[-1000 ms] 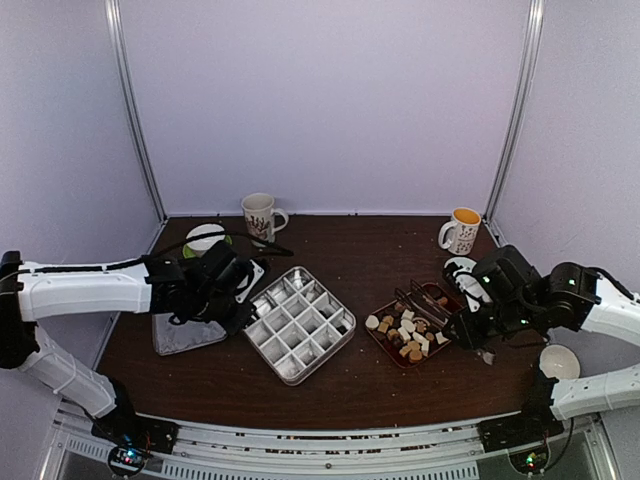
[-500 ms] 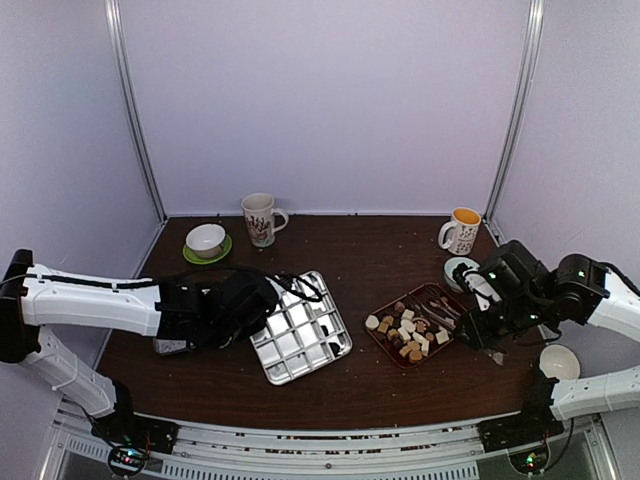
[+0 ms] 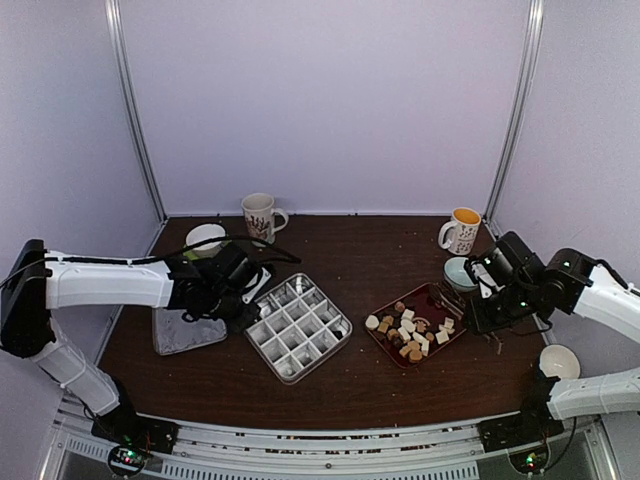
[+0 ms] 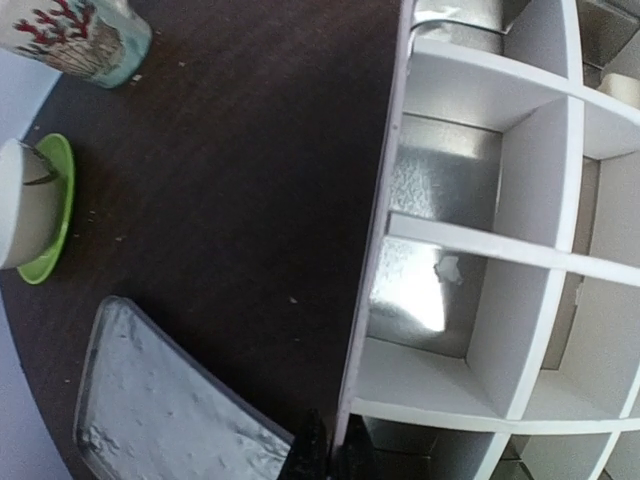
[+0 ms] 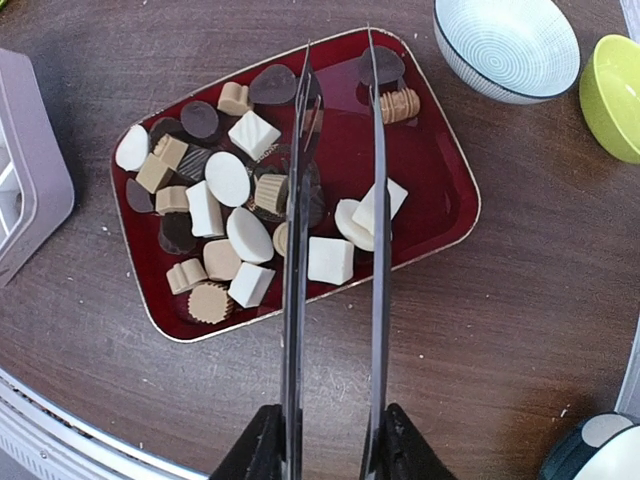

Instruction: Pack the chocolate

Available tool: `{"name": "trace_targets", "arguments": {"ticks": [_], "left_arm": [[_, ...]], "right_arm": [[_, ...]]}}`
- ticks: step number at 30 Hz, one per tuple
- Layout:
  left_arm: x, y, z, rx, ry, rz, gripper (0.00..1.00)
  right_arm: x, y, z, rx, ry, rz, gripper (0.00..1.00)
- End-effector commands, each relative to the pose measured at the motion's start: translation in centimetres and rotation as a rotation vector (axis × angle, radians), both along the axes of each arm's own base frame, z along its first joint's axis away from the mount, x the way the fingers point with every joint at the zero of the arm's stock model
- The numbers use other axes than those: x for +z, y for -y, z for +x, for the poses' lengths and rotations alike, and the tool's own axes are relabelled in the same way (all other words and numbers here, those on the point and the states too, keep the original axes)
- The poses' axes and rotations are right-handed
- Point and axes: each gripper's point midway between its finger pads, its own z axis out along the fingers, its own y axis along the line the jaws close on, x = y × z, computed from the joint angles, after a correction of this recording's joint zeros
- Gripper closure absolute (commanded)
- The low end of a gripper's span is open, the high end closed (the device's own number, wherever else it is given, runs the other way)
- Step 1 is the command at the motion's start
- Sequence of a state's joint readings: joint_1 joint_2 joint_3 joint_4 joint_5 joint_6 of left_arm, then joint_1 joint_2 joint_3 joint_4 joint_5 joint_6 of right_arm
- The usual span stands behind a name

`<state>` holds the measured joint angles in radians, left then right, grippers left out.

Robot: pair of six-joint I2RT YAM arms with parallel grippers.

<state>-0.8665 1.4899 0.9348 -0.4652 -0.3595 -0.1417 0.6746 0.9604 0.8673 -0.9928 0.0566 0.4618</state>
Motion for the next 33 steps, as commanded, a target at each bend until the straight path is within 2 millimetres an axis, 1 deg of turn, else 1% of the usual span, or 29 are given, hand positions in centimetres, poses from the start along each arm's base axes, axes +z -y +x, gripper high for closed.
{"name": "trace_targets", "arguments": {"ticks": [1, 3, 6, 12, 16, 19, 22, 23, 25, 30, 33], "left_arm": [[-1.6, 3.8, -1.1, -0.014, -0.183, -0.135, 1.0], [-2.4, 4.3, -1.0, 0.003, -0.217, -0.142, 1.0], [-3.0, 4.7, -0.5, 0.04, -0.236, -0.154, 1.0], [-3.0, 5.1, 0.5, 0.108, -0.24, -0.208, 1.0], [-3.1, 5.7, 1.2, 0.122, -0.233, -0.246, 0.95], [-3.2, 5.9, 1.5, 0.131, -0.231, -0.255, 0.87], [-2.5, 5.9, 1.7, 0.13, -0.212, -0.272, 0.66], [-2.2, 5.9, 1.7, 0.126, -0.206, -0.278, 0.62], [-1.4, 6.0, 1.7, 0.114, -0.192, -0.296, 0.56], [1.1, 5.4, 1.5, 0.104, -0.142, -0.324, 0.51], [2.4, 4.9, 1.4, 0.105, -0.116, -0.334, 0.43]], "right_arm": [[-0.7, 0.2, 1.1, -0.004, 0.003, -0.025, 0.67], [-1.2, 0.6, 1.2, -0.021, -0.01, -0.037, 0.68], [-1.5, 0.8, 1.4, -0.039, -0.018, -0.03, 0.68], [-2.7, 1.3, 1.7, -0.095, -0.057, -0.028, 0.68], [-3.9, 1.4, 2.0, -0.133, -0.098, 0.009, 0.67], [-4.3, 1.6, 2.3, -0.156, -0.108, 0.017, 0.67], [-4.8, 1.7, 2.5, -0.168, -0.118, 0.016, 0.66], [-4.9, 1.7, 2.5, -0.168, -0.123, 0.013, 0.65], [-5.1, 1.6, 2.7, -0.165, -0.131, 0.011, 0.65], [-5.3, 1.5, 3.4, -0.169, -0.137, 0.001, 0.63], [-5.5, 1.4, 3.7, -0.163, -0.148, -0.011, 0.62]]}}
